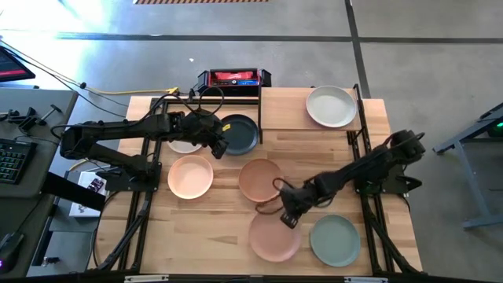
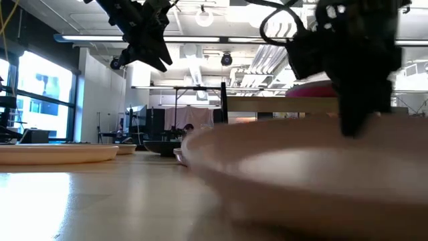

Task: Place and stack plates onto a shelf
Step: Stack the light pink plate on top of the gray plate on the shelf

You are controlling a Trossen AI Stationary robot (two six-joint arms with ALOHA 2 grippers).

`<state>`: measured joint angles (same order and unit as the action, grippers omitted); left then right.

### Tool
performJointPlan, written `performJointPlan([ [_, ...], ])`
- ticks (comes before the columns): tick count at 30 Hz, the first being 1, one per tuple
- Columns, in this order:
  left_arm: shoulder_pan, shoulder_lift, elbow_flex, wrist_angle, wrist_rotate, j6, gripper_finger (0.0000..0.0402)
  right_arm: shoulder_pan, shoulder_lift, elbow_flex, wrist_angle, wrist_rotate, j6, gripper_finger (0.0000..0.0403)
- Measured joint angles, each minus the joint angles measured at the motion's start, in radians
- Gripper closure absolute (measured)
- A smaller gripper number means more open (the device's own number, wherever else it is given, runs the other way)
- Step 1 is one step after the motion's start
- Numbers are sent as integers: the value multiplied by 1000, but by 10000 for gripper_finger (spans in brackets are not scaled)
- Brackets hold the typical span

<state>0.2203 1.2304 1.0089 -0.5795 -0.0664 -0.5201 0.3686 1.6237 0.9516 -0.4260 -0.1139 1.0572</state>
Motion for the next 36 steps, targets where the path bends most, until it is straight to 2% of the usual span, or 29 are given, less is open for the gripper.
performJointPlan([
  [6,0,0,0,0,-2,-2,287,-101,-158,0,-100,2,-50,402],
  [12,0,0,0,0,-2,-1,287,-206,-336,0,-268,57,-45,403],
  [20,2,0,0,-2,-32,15,287,-398,-571,0,-415,105,-56,403],
  [24,2,0,0,0,-41,109,287,-503,-666,0,-433,126,-72,403],
  [28,4,0,0,1,-103,222,287,-608,-738,3,-435,161,-72,403],
  [33,40,0,0,11,-178,370,287,-715,-783,50,-454,233,-71,403],
  [36,77,0,0,43,-186,443,287,-773,-782,96,-508,277,-71,403],
])
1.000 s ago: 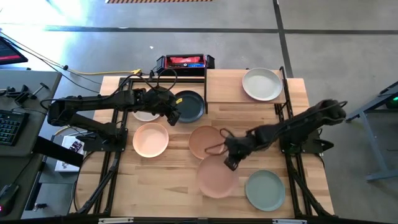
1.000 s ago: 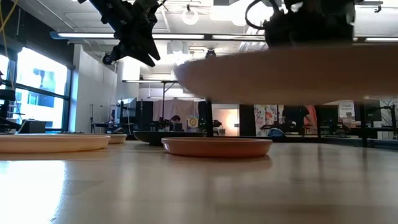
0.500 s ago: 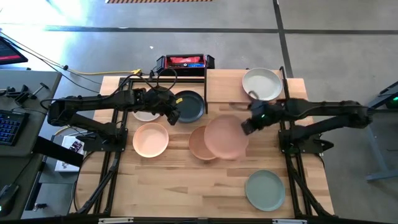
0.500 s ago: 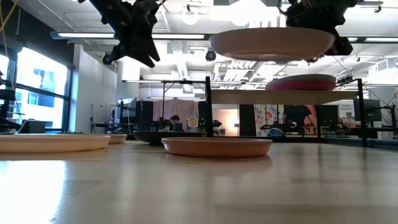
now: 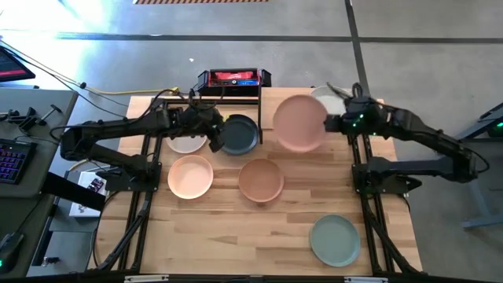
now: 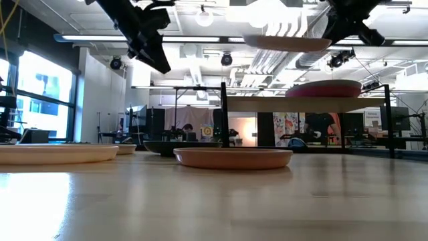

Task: Place and stack plates onto a shelf
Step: Stack the light pink plate on top of the gray plate on the shelf

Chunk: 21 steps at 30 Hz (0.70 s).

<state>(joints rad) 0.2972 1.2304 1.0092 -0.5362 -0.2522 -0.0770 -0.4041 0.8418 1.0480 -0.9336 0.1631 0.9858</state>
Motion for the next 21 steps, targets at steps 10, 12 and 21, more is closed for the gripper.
performJointPlan([
  [10,134,0,0,82,86,211,287,-183,0,104,-135,67,43,403],
  [12,160,0,0,87,86,248,287,-218,1,104,-180,66,61,403],
  [21,255,0,0,90,86,350,287,-397,-2,101,-298,42,85,403],
])
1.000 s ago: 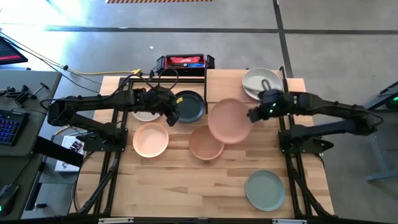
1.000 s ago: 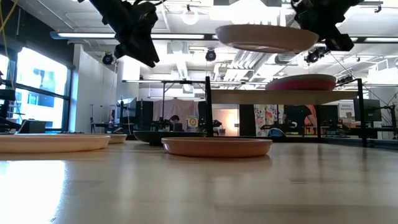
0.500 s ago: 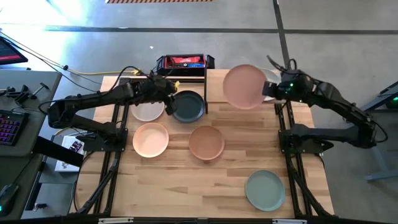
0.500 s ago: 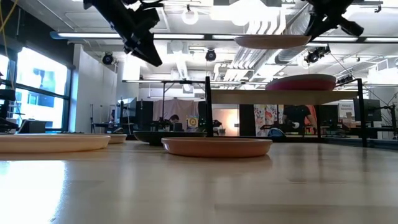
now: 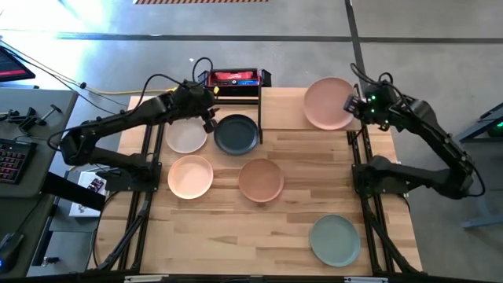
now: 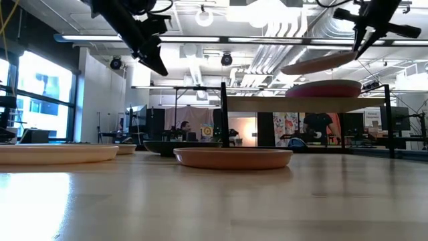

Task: Place and stack plates onto a shelf
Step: Stack the light pink plate on top of the gray plate on the shelf

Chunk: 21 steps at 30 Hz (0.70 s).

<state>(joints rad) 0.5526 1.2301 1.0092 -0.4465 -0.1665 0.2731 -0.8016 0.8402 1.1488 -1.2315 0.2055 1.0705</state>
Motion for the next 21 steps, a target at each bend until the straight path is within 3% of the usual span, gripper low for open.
performJointPlan([
  [9,51,0,0,5,18,27,287,-178,23,0,2,-73,-24,403],
  [21,77,0,0,4,34,27,287,-193,107,0,17,-85,-4,403],
])
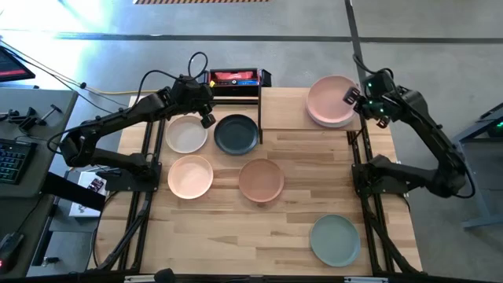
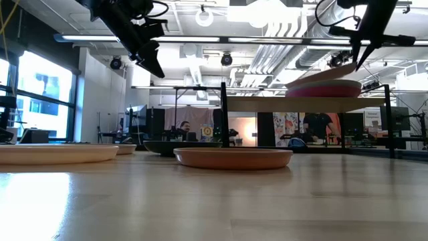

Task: Place and stack plates onto a shelf
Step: Stack the light pink plate on top of the gray plate on the shelf

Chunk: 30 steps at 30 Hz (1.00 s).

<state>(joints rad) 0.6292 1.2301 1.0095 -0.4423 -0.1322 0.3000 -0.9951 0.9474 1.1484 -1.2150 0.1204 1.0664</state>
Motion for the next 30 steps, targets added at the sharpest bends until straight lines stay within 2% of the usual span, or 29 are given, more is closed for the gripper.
performJointPlan([
  [11,0,0,0,0,0,0,287,0,33,0,1,-14,-21,398],
  [21,0,0,0,0,0,-1,287,1,33,0,0,6,-37,329],
  [30,0,0,0,0,0,-10,287,0,33,0,-80,-24,-62,315],
])
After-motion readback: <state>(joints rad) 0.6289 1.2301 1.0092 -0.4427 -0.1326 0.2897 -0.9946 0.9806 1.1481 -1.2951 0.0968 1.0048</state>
